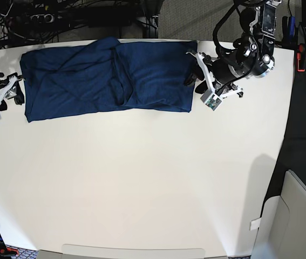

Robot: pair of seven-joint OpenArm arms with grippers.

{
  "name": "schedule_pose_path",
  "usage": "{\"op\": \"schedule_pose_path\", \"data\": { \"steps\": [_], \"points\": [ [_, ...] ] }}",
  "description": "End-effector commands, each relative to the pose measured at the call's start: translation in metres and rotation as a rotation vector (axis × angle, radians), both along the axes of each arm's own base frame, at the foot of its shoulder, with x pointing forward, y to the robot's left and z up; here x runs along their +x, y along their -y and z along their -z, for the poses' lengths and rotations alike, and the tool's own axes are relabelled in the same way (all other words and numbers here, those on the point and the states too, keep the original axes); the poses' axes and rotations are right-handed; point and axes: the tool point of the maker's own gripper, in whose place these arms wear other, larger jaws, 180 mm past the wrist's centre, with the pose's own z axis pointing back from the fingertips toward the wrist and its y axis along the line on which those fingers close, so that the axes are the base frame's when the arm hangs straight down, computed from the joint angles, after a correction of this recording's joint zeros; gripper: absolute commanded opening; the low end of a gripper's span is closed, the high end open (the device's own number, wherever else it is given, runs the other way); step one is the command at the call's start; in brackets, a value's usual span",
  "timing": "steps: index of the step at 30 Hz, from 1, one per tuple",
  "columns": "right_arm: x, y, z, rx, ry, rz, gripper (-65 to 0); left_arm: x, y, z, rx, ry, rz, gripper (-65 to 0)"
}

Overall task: Fold the T-shirt properly
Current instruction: 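Release the left gripper and hold the folded end with the right gripper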

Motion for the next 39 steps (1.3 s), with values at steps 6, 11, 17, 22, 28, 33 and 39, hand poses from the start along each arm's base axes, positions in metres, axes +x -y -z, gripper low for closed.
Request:
{"op": "schedule_pose_path", "data": {
  "steps": [6, 11, 17, 22, 28, 33, 39],
  "points": [
    [0.012, 0.007, 0.009, 0.048, -0.023, 0.019, -29.1, 0.007, 0.009, -0.012, -0.037, 0.042, 0.004, -43.9],
    [0.013, -0.003, 0.008, 0.114, -0.003, 0.004, -29.1, 0.006, 0.010, -0.011, -0.042, 0.039, 0.004, -43.9],
    [0.013, -0.008, 0.011, 0.129, -0.005, 0.002, -20.6, 0.006, 0.011, -0.011, -0.044, 0.039, 0.004, -43.9],
    [0.007, -0.009, 0.017, 0.133, -0.023, 0.003, -15.8, 0.006, 0.011, -0.011, -0.045, 0.039, 0.003, -43.9],
    [-0.001, -0.014, 0.041, 0.203, -0.074, 0.042, -15.8, 0.006, 0.011, -0.011, -0.045, 0.039, 0.003, -43.9],
    [-0.010, -0.020, 0.064, 0.267, -0.124, 0.079, -15.8, 0.006, 0.011, -0.011, -0.045, 0.039, 0.003, -43.9],
    [-0.014, -0.034, 0.073, 0.309, -0.135, 0.082, -15.8, 0.006, 0.011, -0.012, -0.047, 0.039, 0.003, -43.9]
  ]
}}
